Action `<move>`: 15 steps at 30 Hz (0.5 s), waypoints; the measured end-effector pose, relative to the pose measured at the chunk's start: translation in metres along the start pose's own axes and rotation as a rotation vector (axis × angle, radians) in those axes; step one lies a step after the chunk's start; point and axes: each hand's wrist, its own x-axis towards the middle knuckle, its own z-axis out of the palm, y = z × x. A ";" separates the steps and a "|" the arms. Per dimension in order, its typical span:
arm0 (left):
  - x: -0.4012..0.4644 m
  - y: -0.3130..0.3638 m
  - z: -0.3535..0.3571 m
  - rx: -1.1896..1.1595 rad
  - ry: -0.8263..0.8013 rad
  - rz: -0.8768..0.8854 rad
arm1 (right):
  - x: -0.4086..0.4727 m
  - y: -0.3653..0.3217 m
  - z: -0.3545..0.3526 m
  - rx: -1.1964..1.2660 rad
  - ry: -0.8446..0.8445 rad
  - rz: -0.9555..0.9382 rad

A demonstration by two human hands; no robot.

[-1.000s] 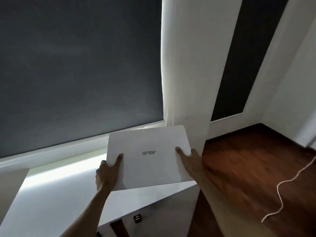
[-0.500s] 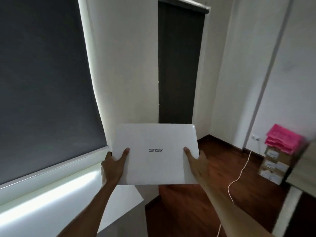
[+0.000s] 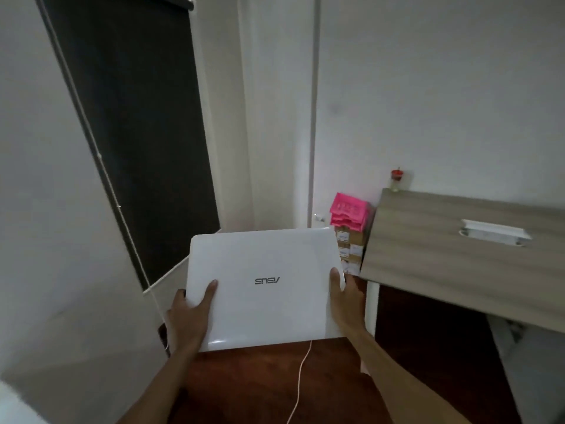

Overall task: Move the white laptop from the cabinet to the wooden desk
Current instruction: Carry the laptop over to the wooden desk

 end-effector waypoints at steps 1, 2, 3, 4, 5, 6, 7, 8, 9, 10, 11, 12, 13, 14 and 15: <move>0.007 0.001 0.018 0.014 -0.038 0.016 | 0.010 0.008 -0.007 -0.009 0.041 0.013; 0.013 0.004 0.035 0.026 -0.075 0.028 | 0.020 0.013 -0.013 -0.022 0.071 0.039; 0.023 0.003 0.053 0.040 -0.115 0.038 | 0.028 0.015 -0.018 -0.037 0.095 0.068; 0.033 0.005 0.070 0.052 -0.153 0.033 | 0.036 0.019 -0.022 -0.052 0.124 0.092; 0.040 0.010 0.088 0.054 -0.185 0.027 | 0.046 0.023 -0.027 -0.065 0.162 0.108; 0.048 0.014 0.107 0.044 -0.219 0.015 | 0.055 0.027 -0.032 -0.073 0.199 0.115; 0.055 0.015 0.124 0.031 -0.242 0.019 | 0.064 0.031 -0.036 -0.081 0.231 0.131; 0.058 0.020 0.139 0.023 -0.259 0.023 | 0.074 0.035 -0.041 -0.097 0.260 0.155; 0.062 0.023 0.153 0.009 -0.277 0.037 | 0.080 0.035 -0.047 -0.110 0.284 0.169; 0.065 0.027 0.166 -0.010 -0.302 0.048 | 0.088 0.037 -0.052 -0.116 0.304 0.180; 0.068 0.030 0.179 -0.016 -0.324 0.056 | 0.093 0.037 -0.057 -0.121 0.328 0.183; 0.071 0.035 0.192 -0.019 -0.344 0.052 | 0.100 0.038 -0.063 -0.127 0.352 0.184; 0.074 0.037 0.207 -0.024 -0.361 0.054 | 0.106 0.040 -0.069 -0.132 0.378 0.189; 0.075 0.040 0.220 -0.029 -0.379 0.054 | 0.114 0.043 -0.076 -0.132 0.403 0.188; 0.075 0.042 0.234 -0.039 -0.396 0.050 | 0.121 0.048 -0.083 -0.131 0.424 0.192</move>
